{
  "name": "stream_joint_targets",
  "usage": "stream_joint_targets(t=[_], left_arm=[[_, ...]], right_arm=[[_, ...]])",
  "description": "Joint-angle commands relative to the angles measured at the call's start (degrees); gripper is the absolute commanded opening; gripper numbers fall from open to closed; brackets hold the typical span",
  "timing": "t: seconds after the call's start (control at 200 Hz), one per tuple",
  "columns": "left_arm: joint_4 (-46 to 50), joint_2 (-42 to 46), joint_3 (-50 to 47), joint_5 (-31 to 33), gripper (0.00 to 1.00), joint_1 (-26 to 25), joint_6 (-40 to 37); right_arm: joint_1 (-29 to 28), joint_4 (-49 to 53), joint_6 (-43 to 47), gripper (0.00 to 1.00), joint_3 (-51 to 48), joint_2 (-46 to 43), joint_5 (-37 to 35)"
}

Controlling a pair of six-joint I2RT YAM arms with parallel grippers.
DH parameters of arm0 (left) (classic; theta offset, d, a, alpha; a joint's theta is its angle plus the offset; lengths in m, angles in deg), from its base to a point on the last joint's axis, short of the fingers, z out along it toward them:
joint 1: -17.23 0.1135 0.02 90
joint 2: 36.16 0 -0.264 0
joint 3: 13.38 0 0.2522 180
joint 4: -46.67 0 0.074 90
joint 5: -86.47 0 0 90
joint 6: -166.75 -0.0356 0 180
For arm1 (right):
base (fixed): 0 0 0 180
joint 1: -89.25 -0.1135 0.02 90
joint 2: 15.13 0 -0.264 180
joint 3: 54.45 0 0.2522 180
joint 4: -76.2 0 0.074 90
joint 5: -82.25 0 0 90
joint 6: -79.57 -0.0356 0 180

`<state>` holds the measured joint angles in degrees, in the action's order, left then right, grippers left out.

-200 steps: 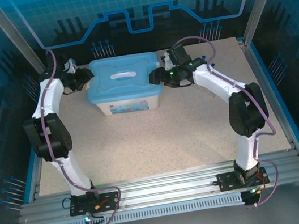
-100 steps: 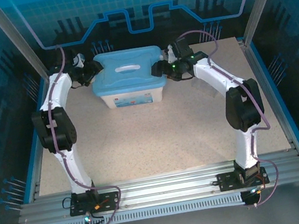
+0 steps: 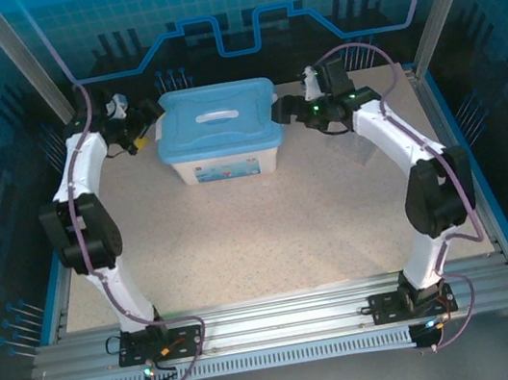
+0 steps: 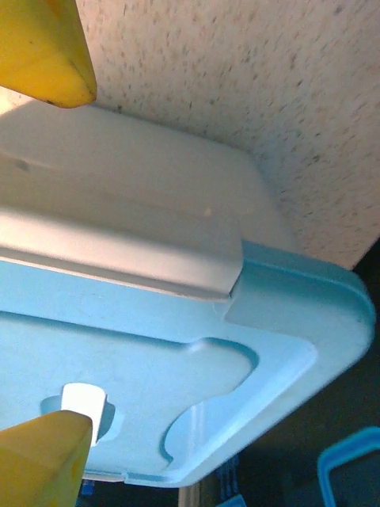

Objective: Organize the chemistry lab equipment

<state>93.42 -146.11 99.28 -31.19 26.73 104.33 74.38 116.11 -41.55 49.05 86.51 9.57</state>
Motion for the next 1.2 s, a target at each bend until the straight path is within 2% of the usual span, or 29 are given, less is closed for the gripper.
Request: stream_joint_targets(t=[0.0, 0.09, 0.185, 0.235, 0.385, 0.475, 0.555, 0.66, 0.801, 1.006, 1.101, 1.196], left_arm=[[-7.1, 11.0, -9.8, 1.6, 0.99, -0.8, 0.7], [-12.1, 18.8, -19.7, 4.2, 1.0, -3.0, -0.8], [-13.1, 27.6, -27.7, 12.2, 0.99, -5.6, -5.1], [-14.0, 31.5, -31.6, 16.2, 1.0, -6.0, -4.0], [-20.8, 41.3, -43.1, 22.5, 0.99, -7.2, -3.7], [-27.5, 44.6, -50.5, 26.2, 0.99, -10.0, -11.9], [-30.0, 45.6, -55.1, 28.7, 0.99, -11.7, -16.1], [-32.6, 46.3, -59.8, 33.2, 0.99, -11.9, -17.0], [-42.4, 46.8, -67.7, 34.8, 0.99, -11.9, -19.9], [-56.3, 44.3, -73.9, 31.5, 0.99, -11.7, -25.8], [-62.9, 40.1, -75.3, 31.3, 0.99, -10.8, -26.2], [-73.2, 34.4, -77.6, 29.3, 0.99, -9.6, -26.0]], right_arm=[[0.9, 2.9, 7.3, 0.97, -2.0, -5.3, -5.0], [1.0, 3.2, 11.2, 1.0, -5.4, -9.0, -8.4], [0.9, 1.4, 13.9, 1.0, -10.3, -13.3, -11.2], [0.8, -1.3, 14.5, 1.0, -14.4, -16.4, -13.5], [0.1, -6.7, 15.3, 1.0, -23.8, -23.3, -20.6], [-0.6, -11.1, 18.6, 1.0, -30.4, -27.5, -24.6], [-0.7, -15.6, 20.8, 1.0, -36.2, -31.0, -27.3], [-0.5, -20.4, 24.8, 1.0, -42.4, -33.7, -29.3], [-0.6, -27.6, 29.0, 1.0, -49.4, -35.6, -29.1], [0.1, -32.6, 31.1, 1.0, -53.0, -35.0, -29.8], [2.4, -43.3, 30.4, 1.0, -58.0, -33.1, -27.5], [4.8, -49.1, 30.2, 1.0, -59.5, -29.7, -26.0]])
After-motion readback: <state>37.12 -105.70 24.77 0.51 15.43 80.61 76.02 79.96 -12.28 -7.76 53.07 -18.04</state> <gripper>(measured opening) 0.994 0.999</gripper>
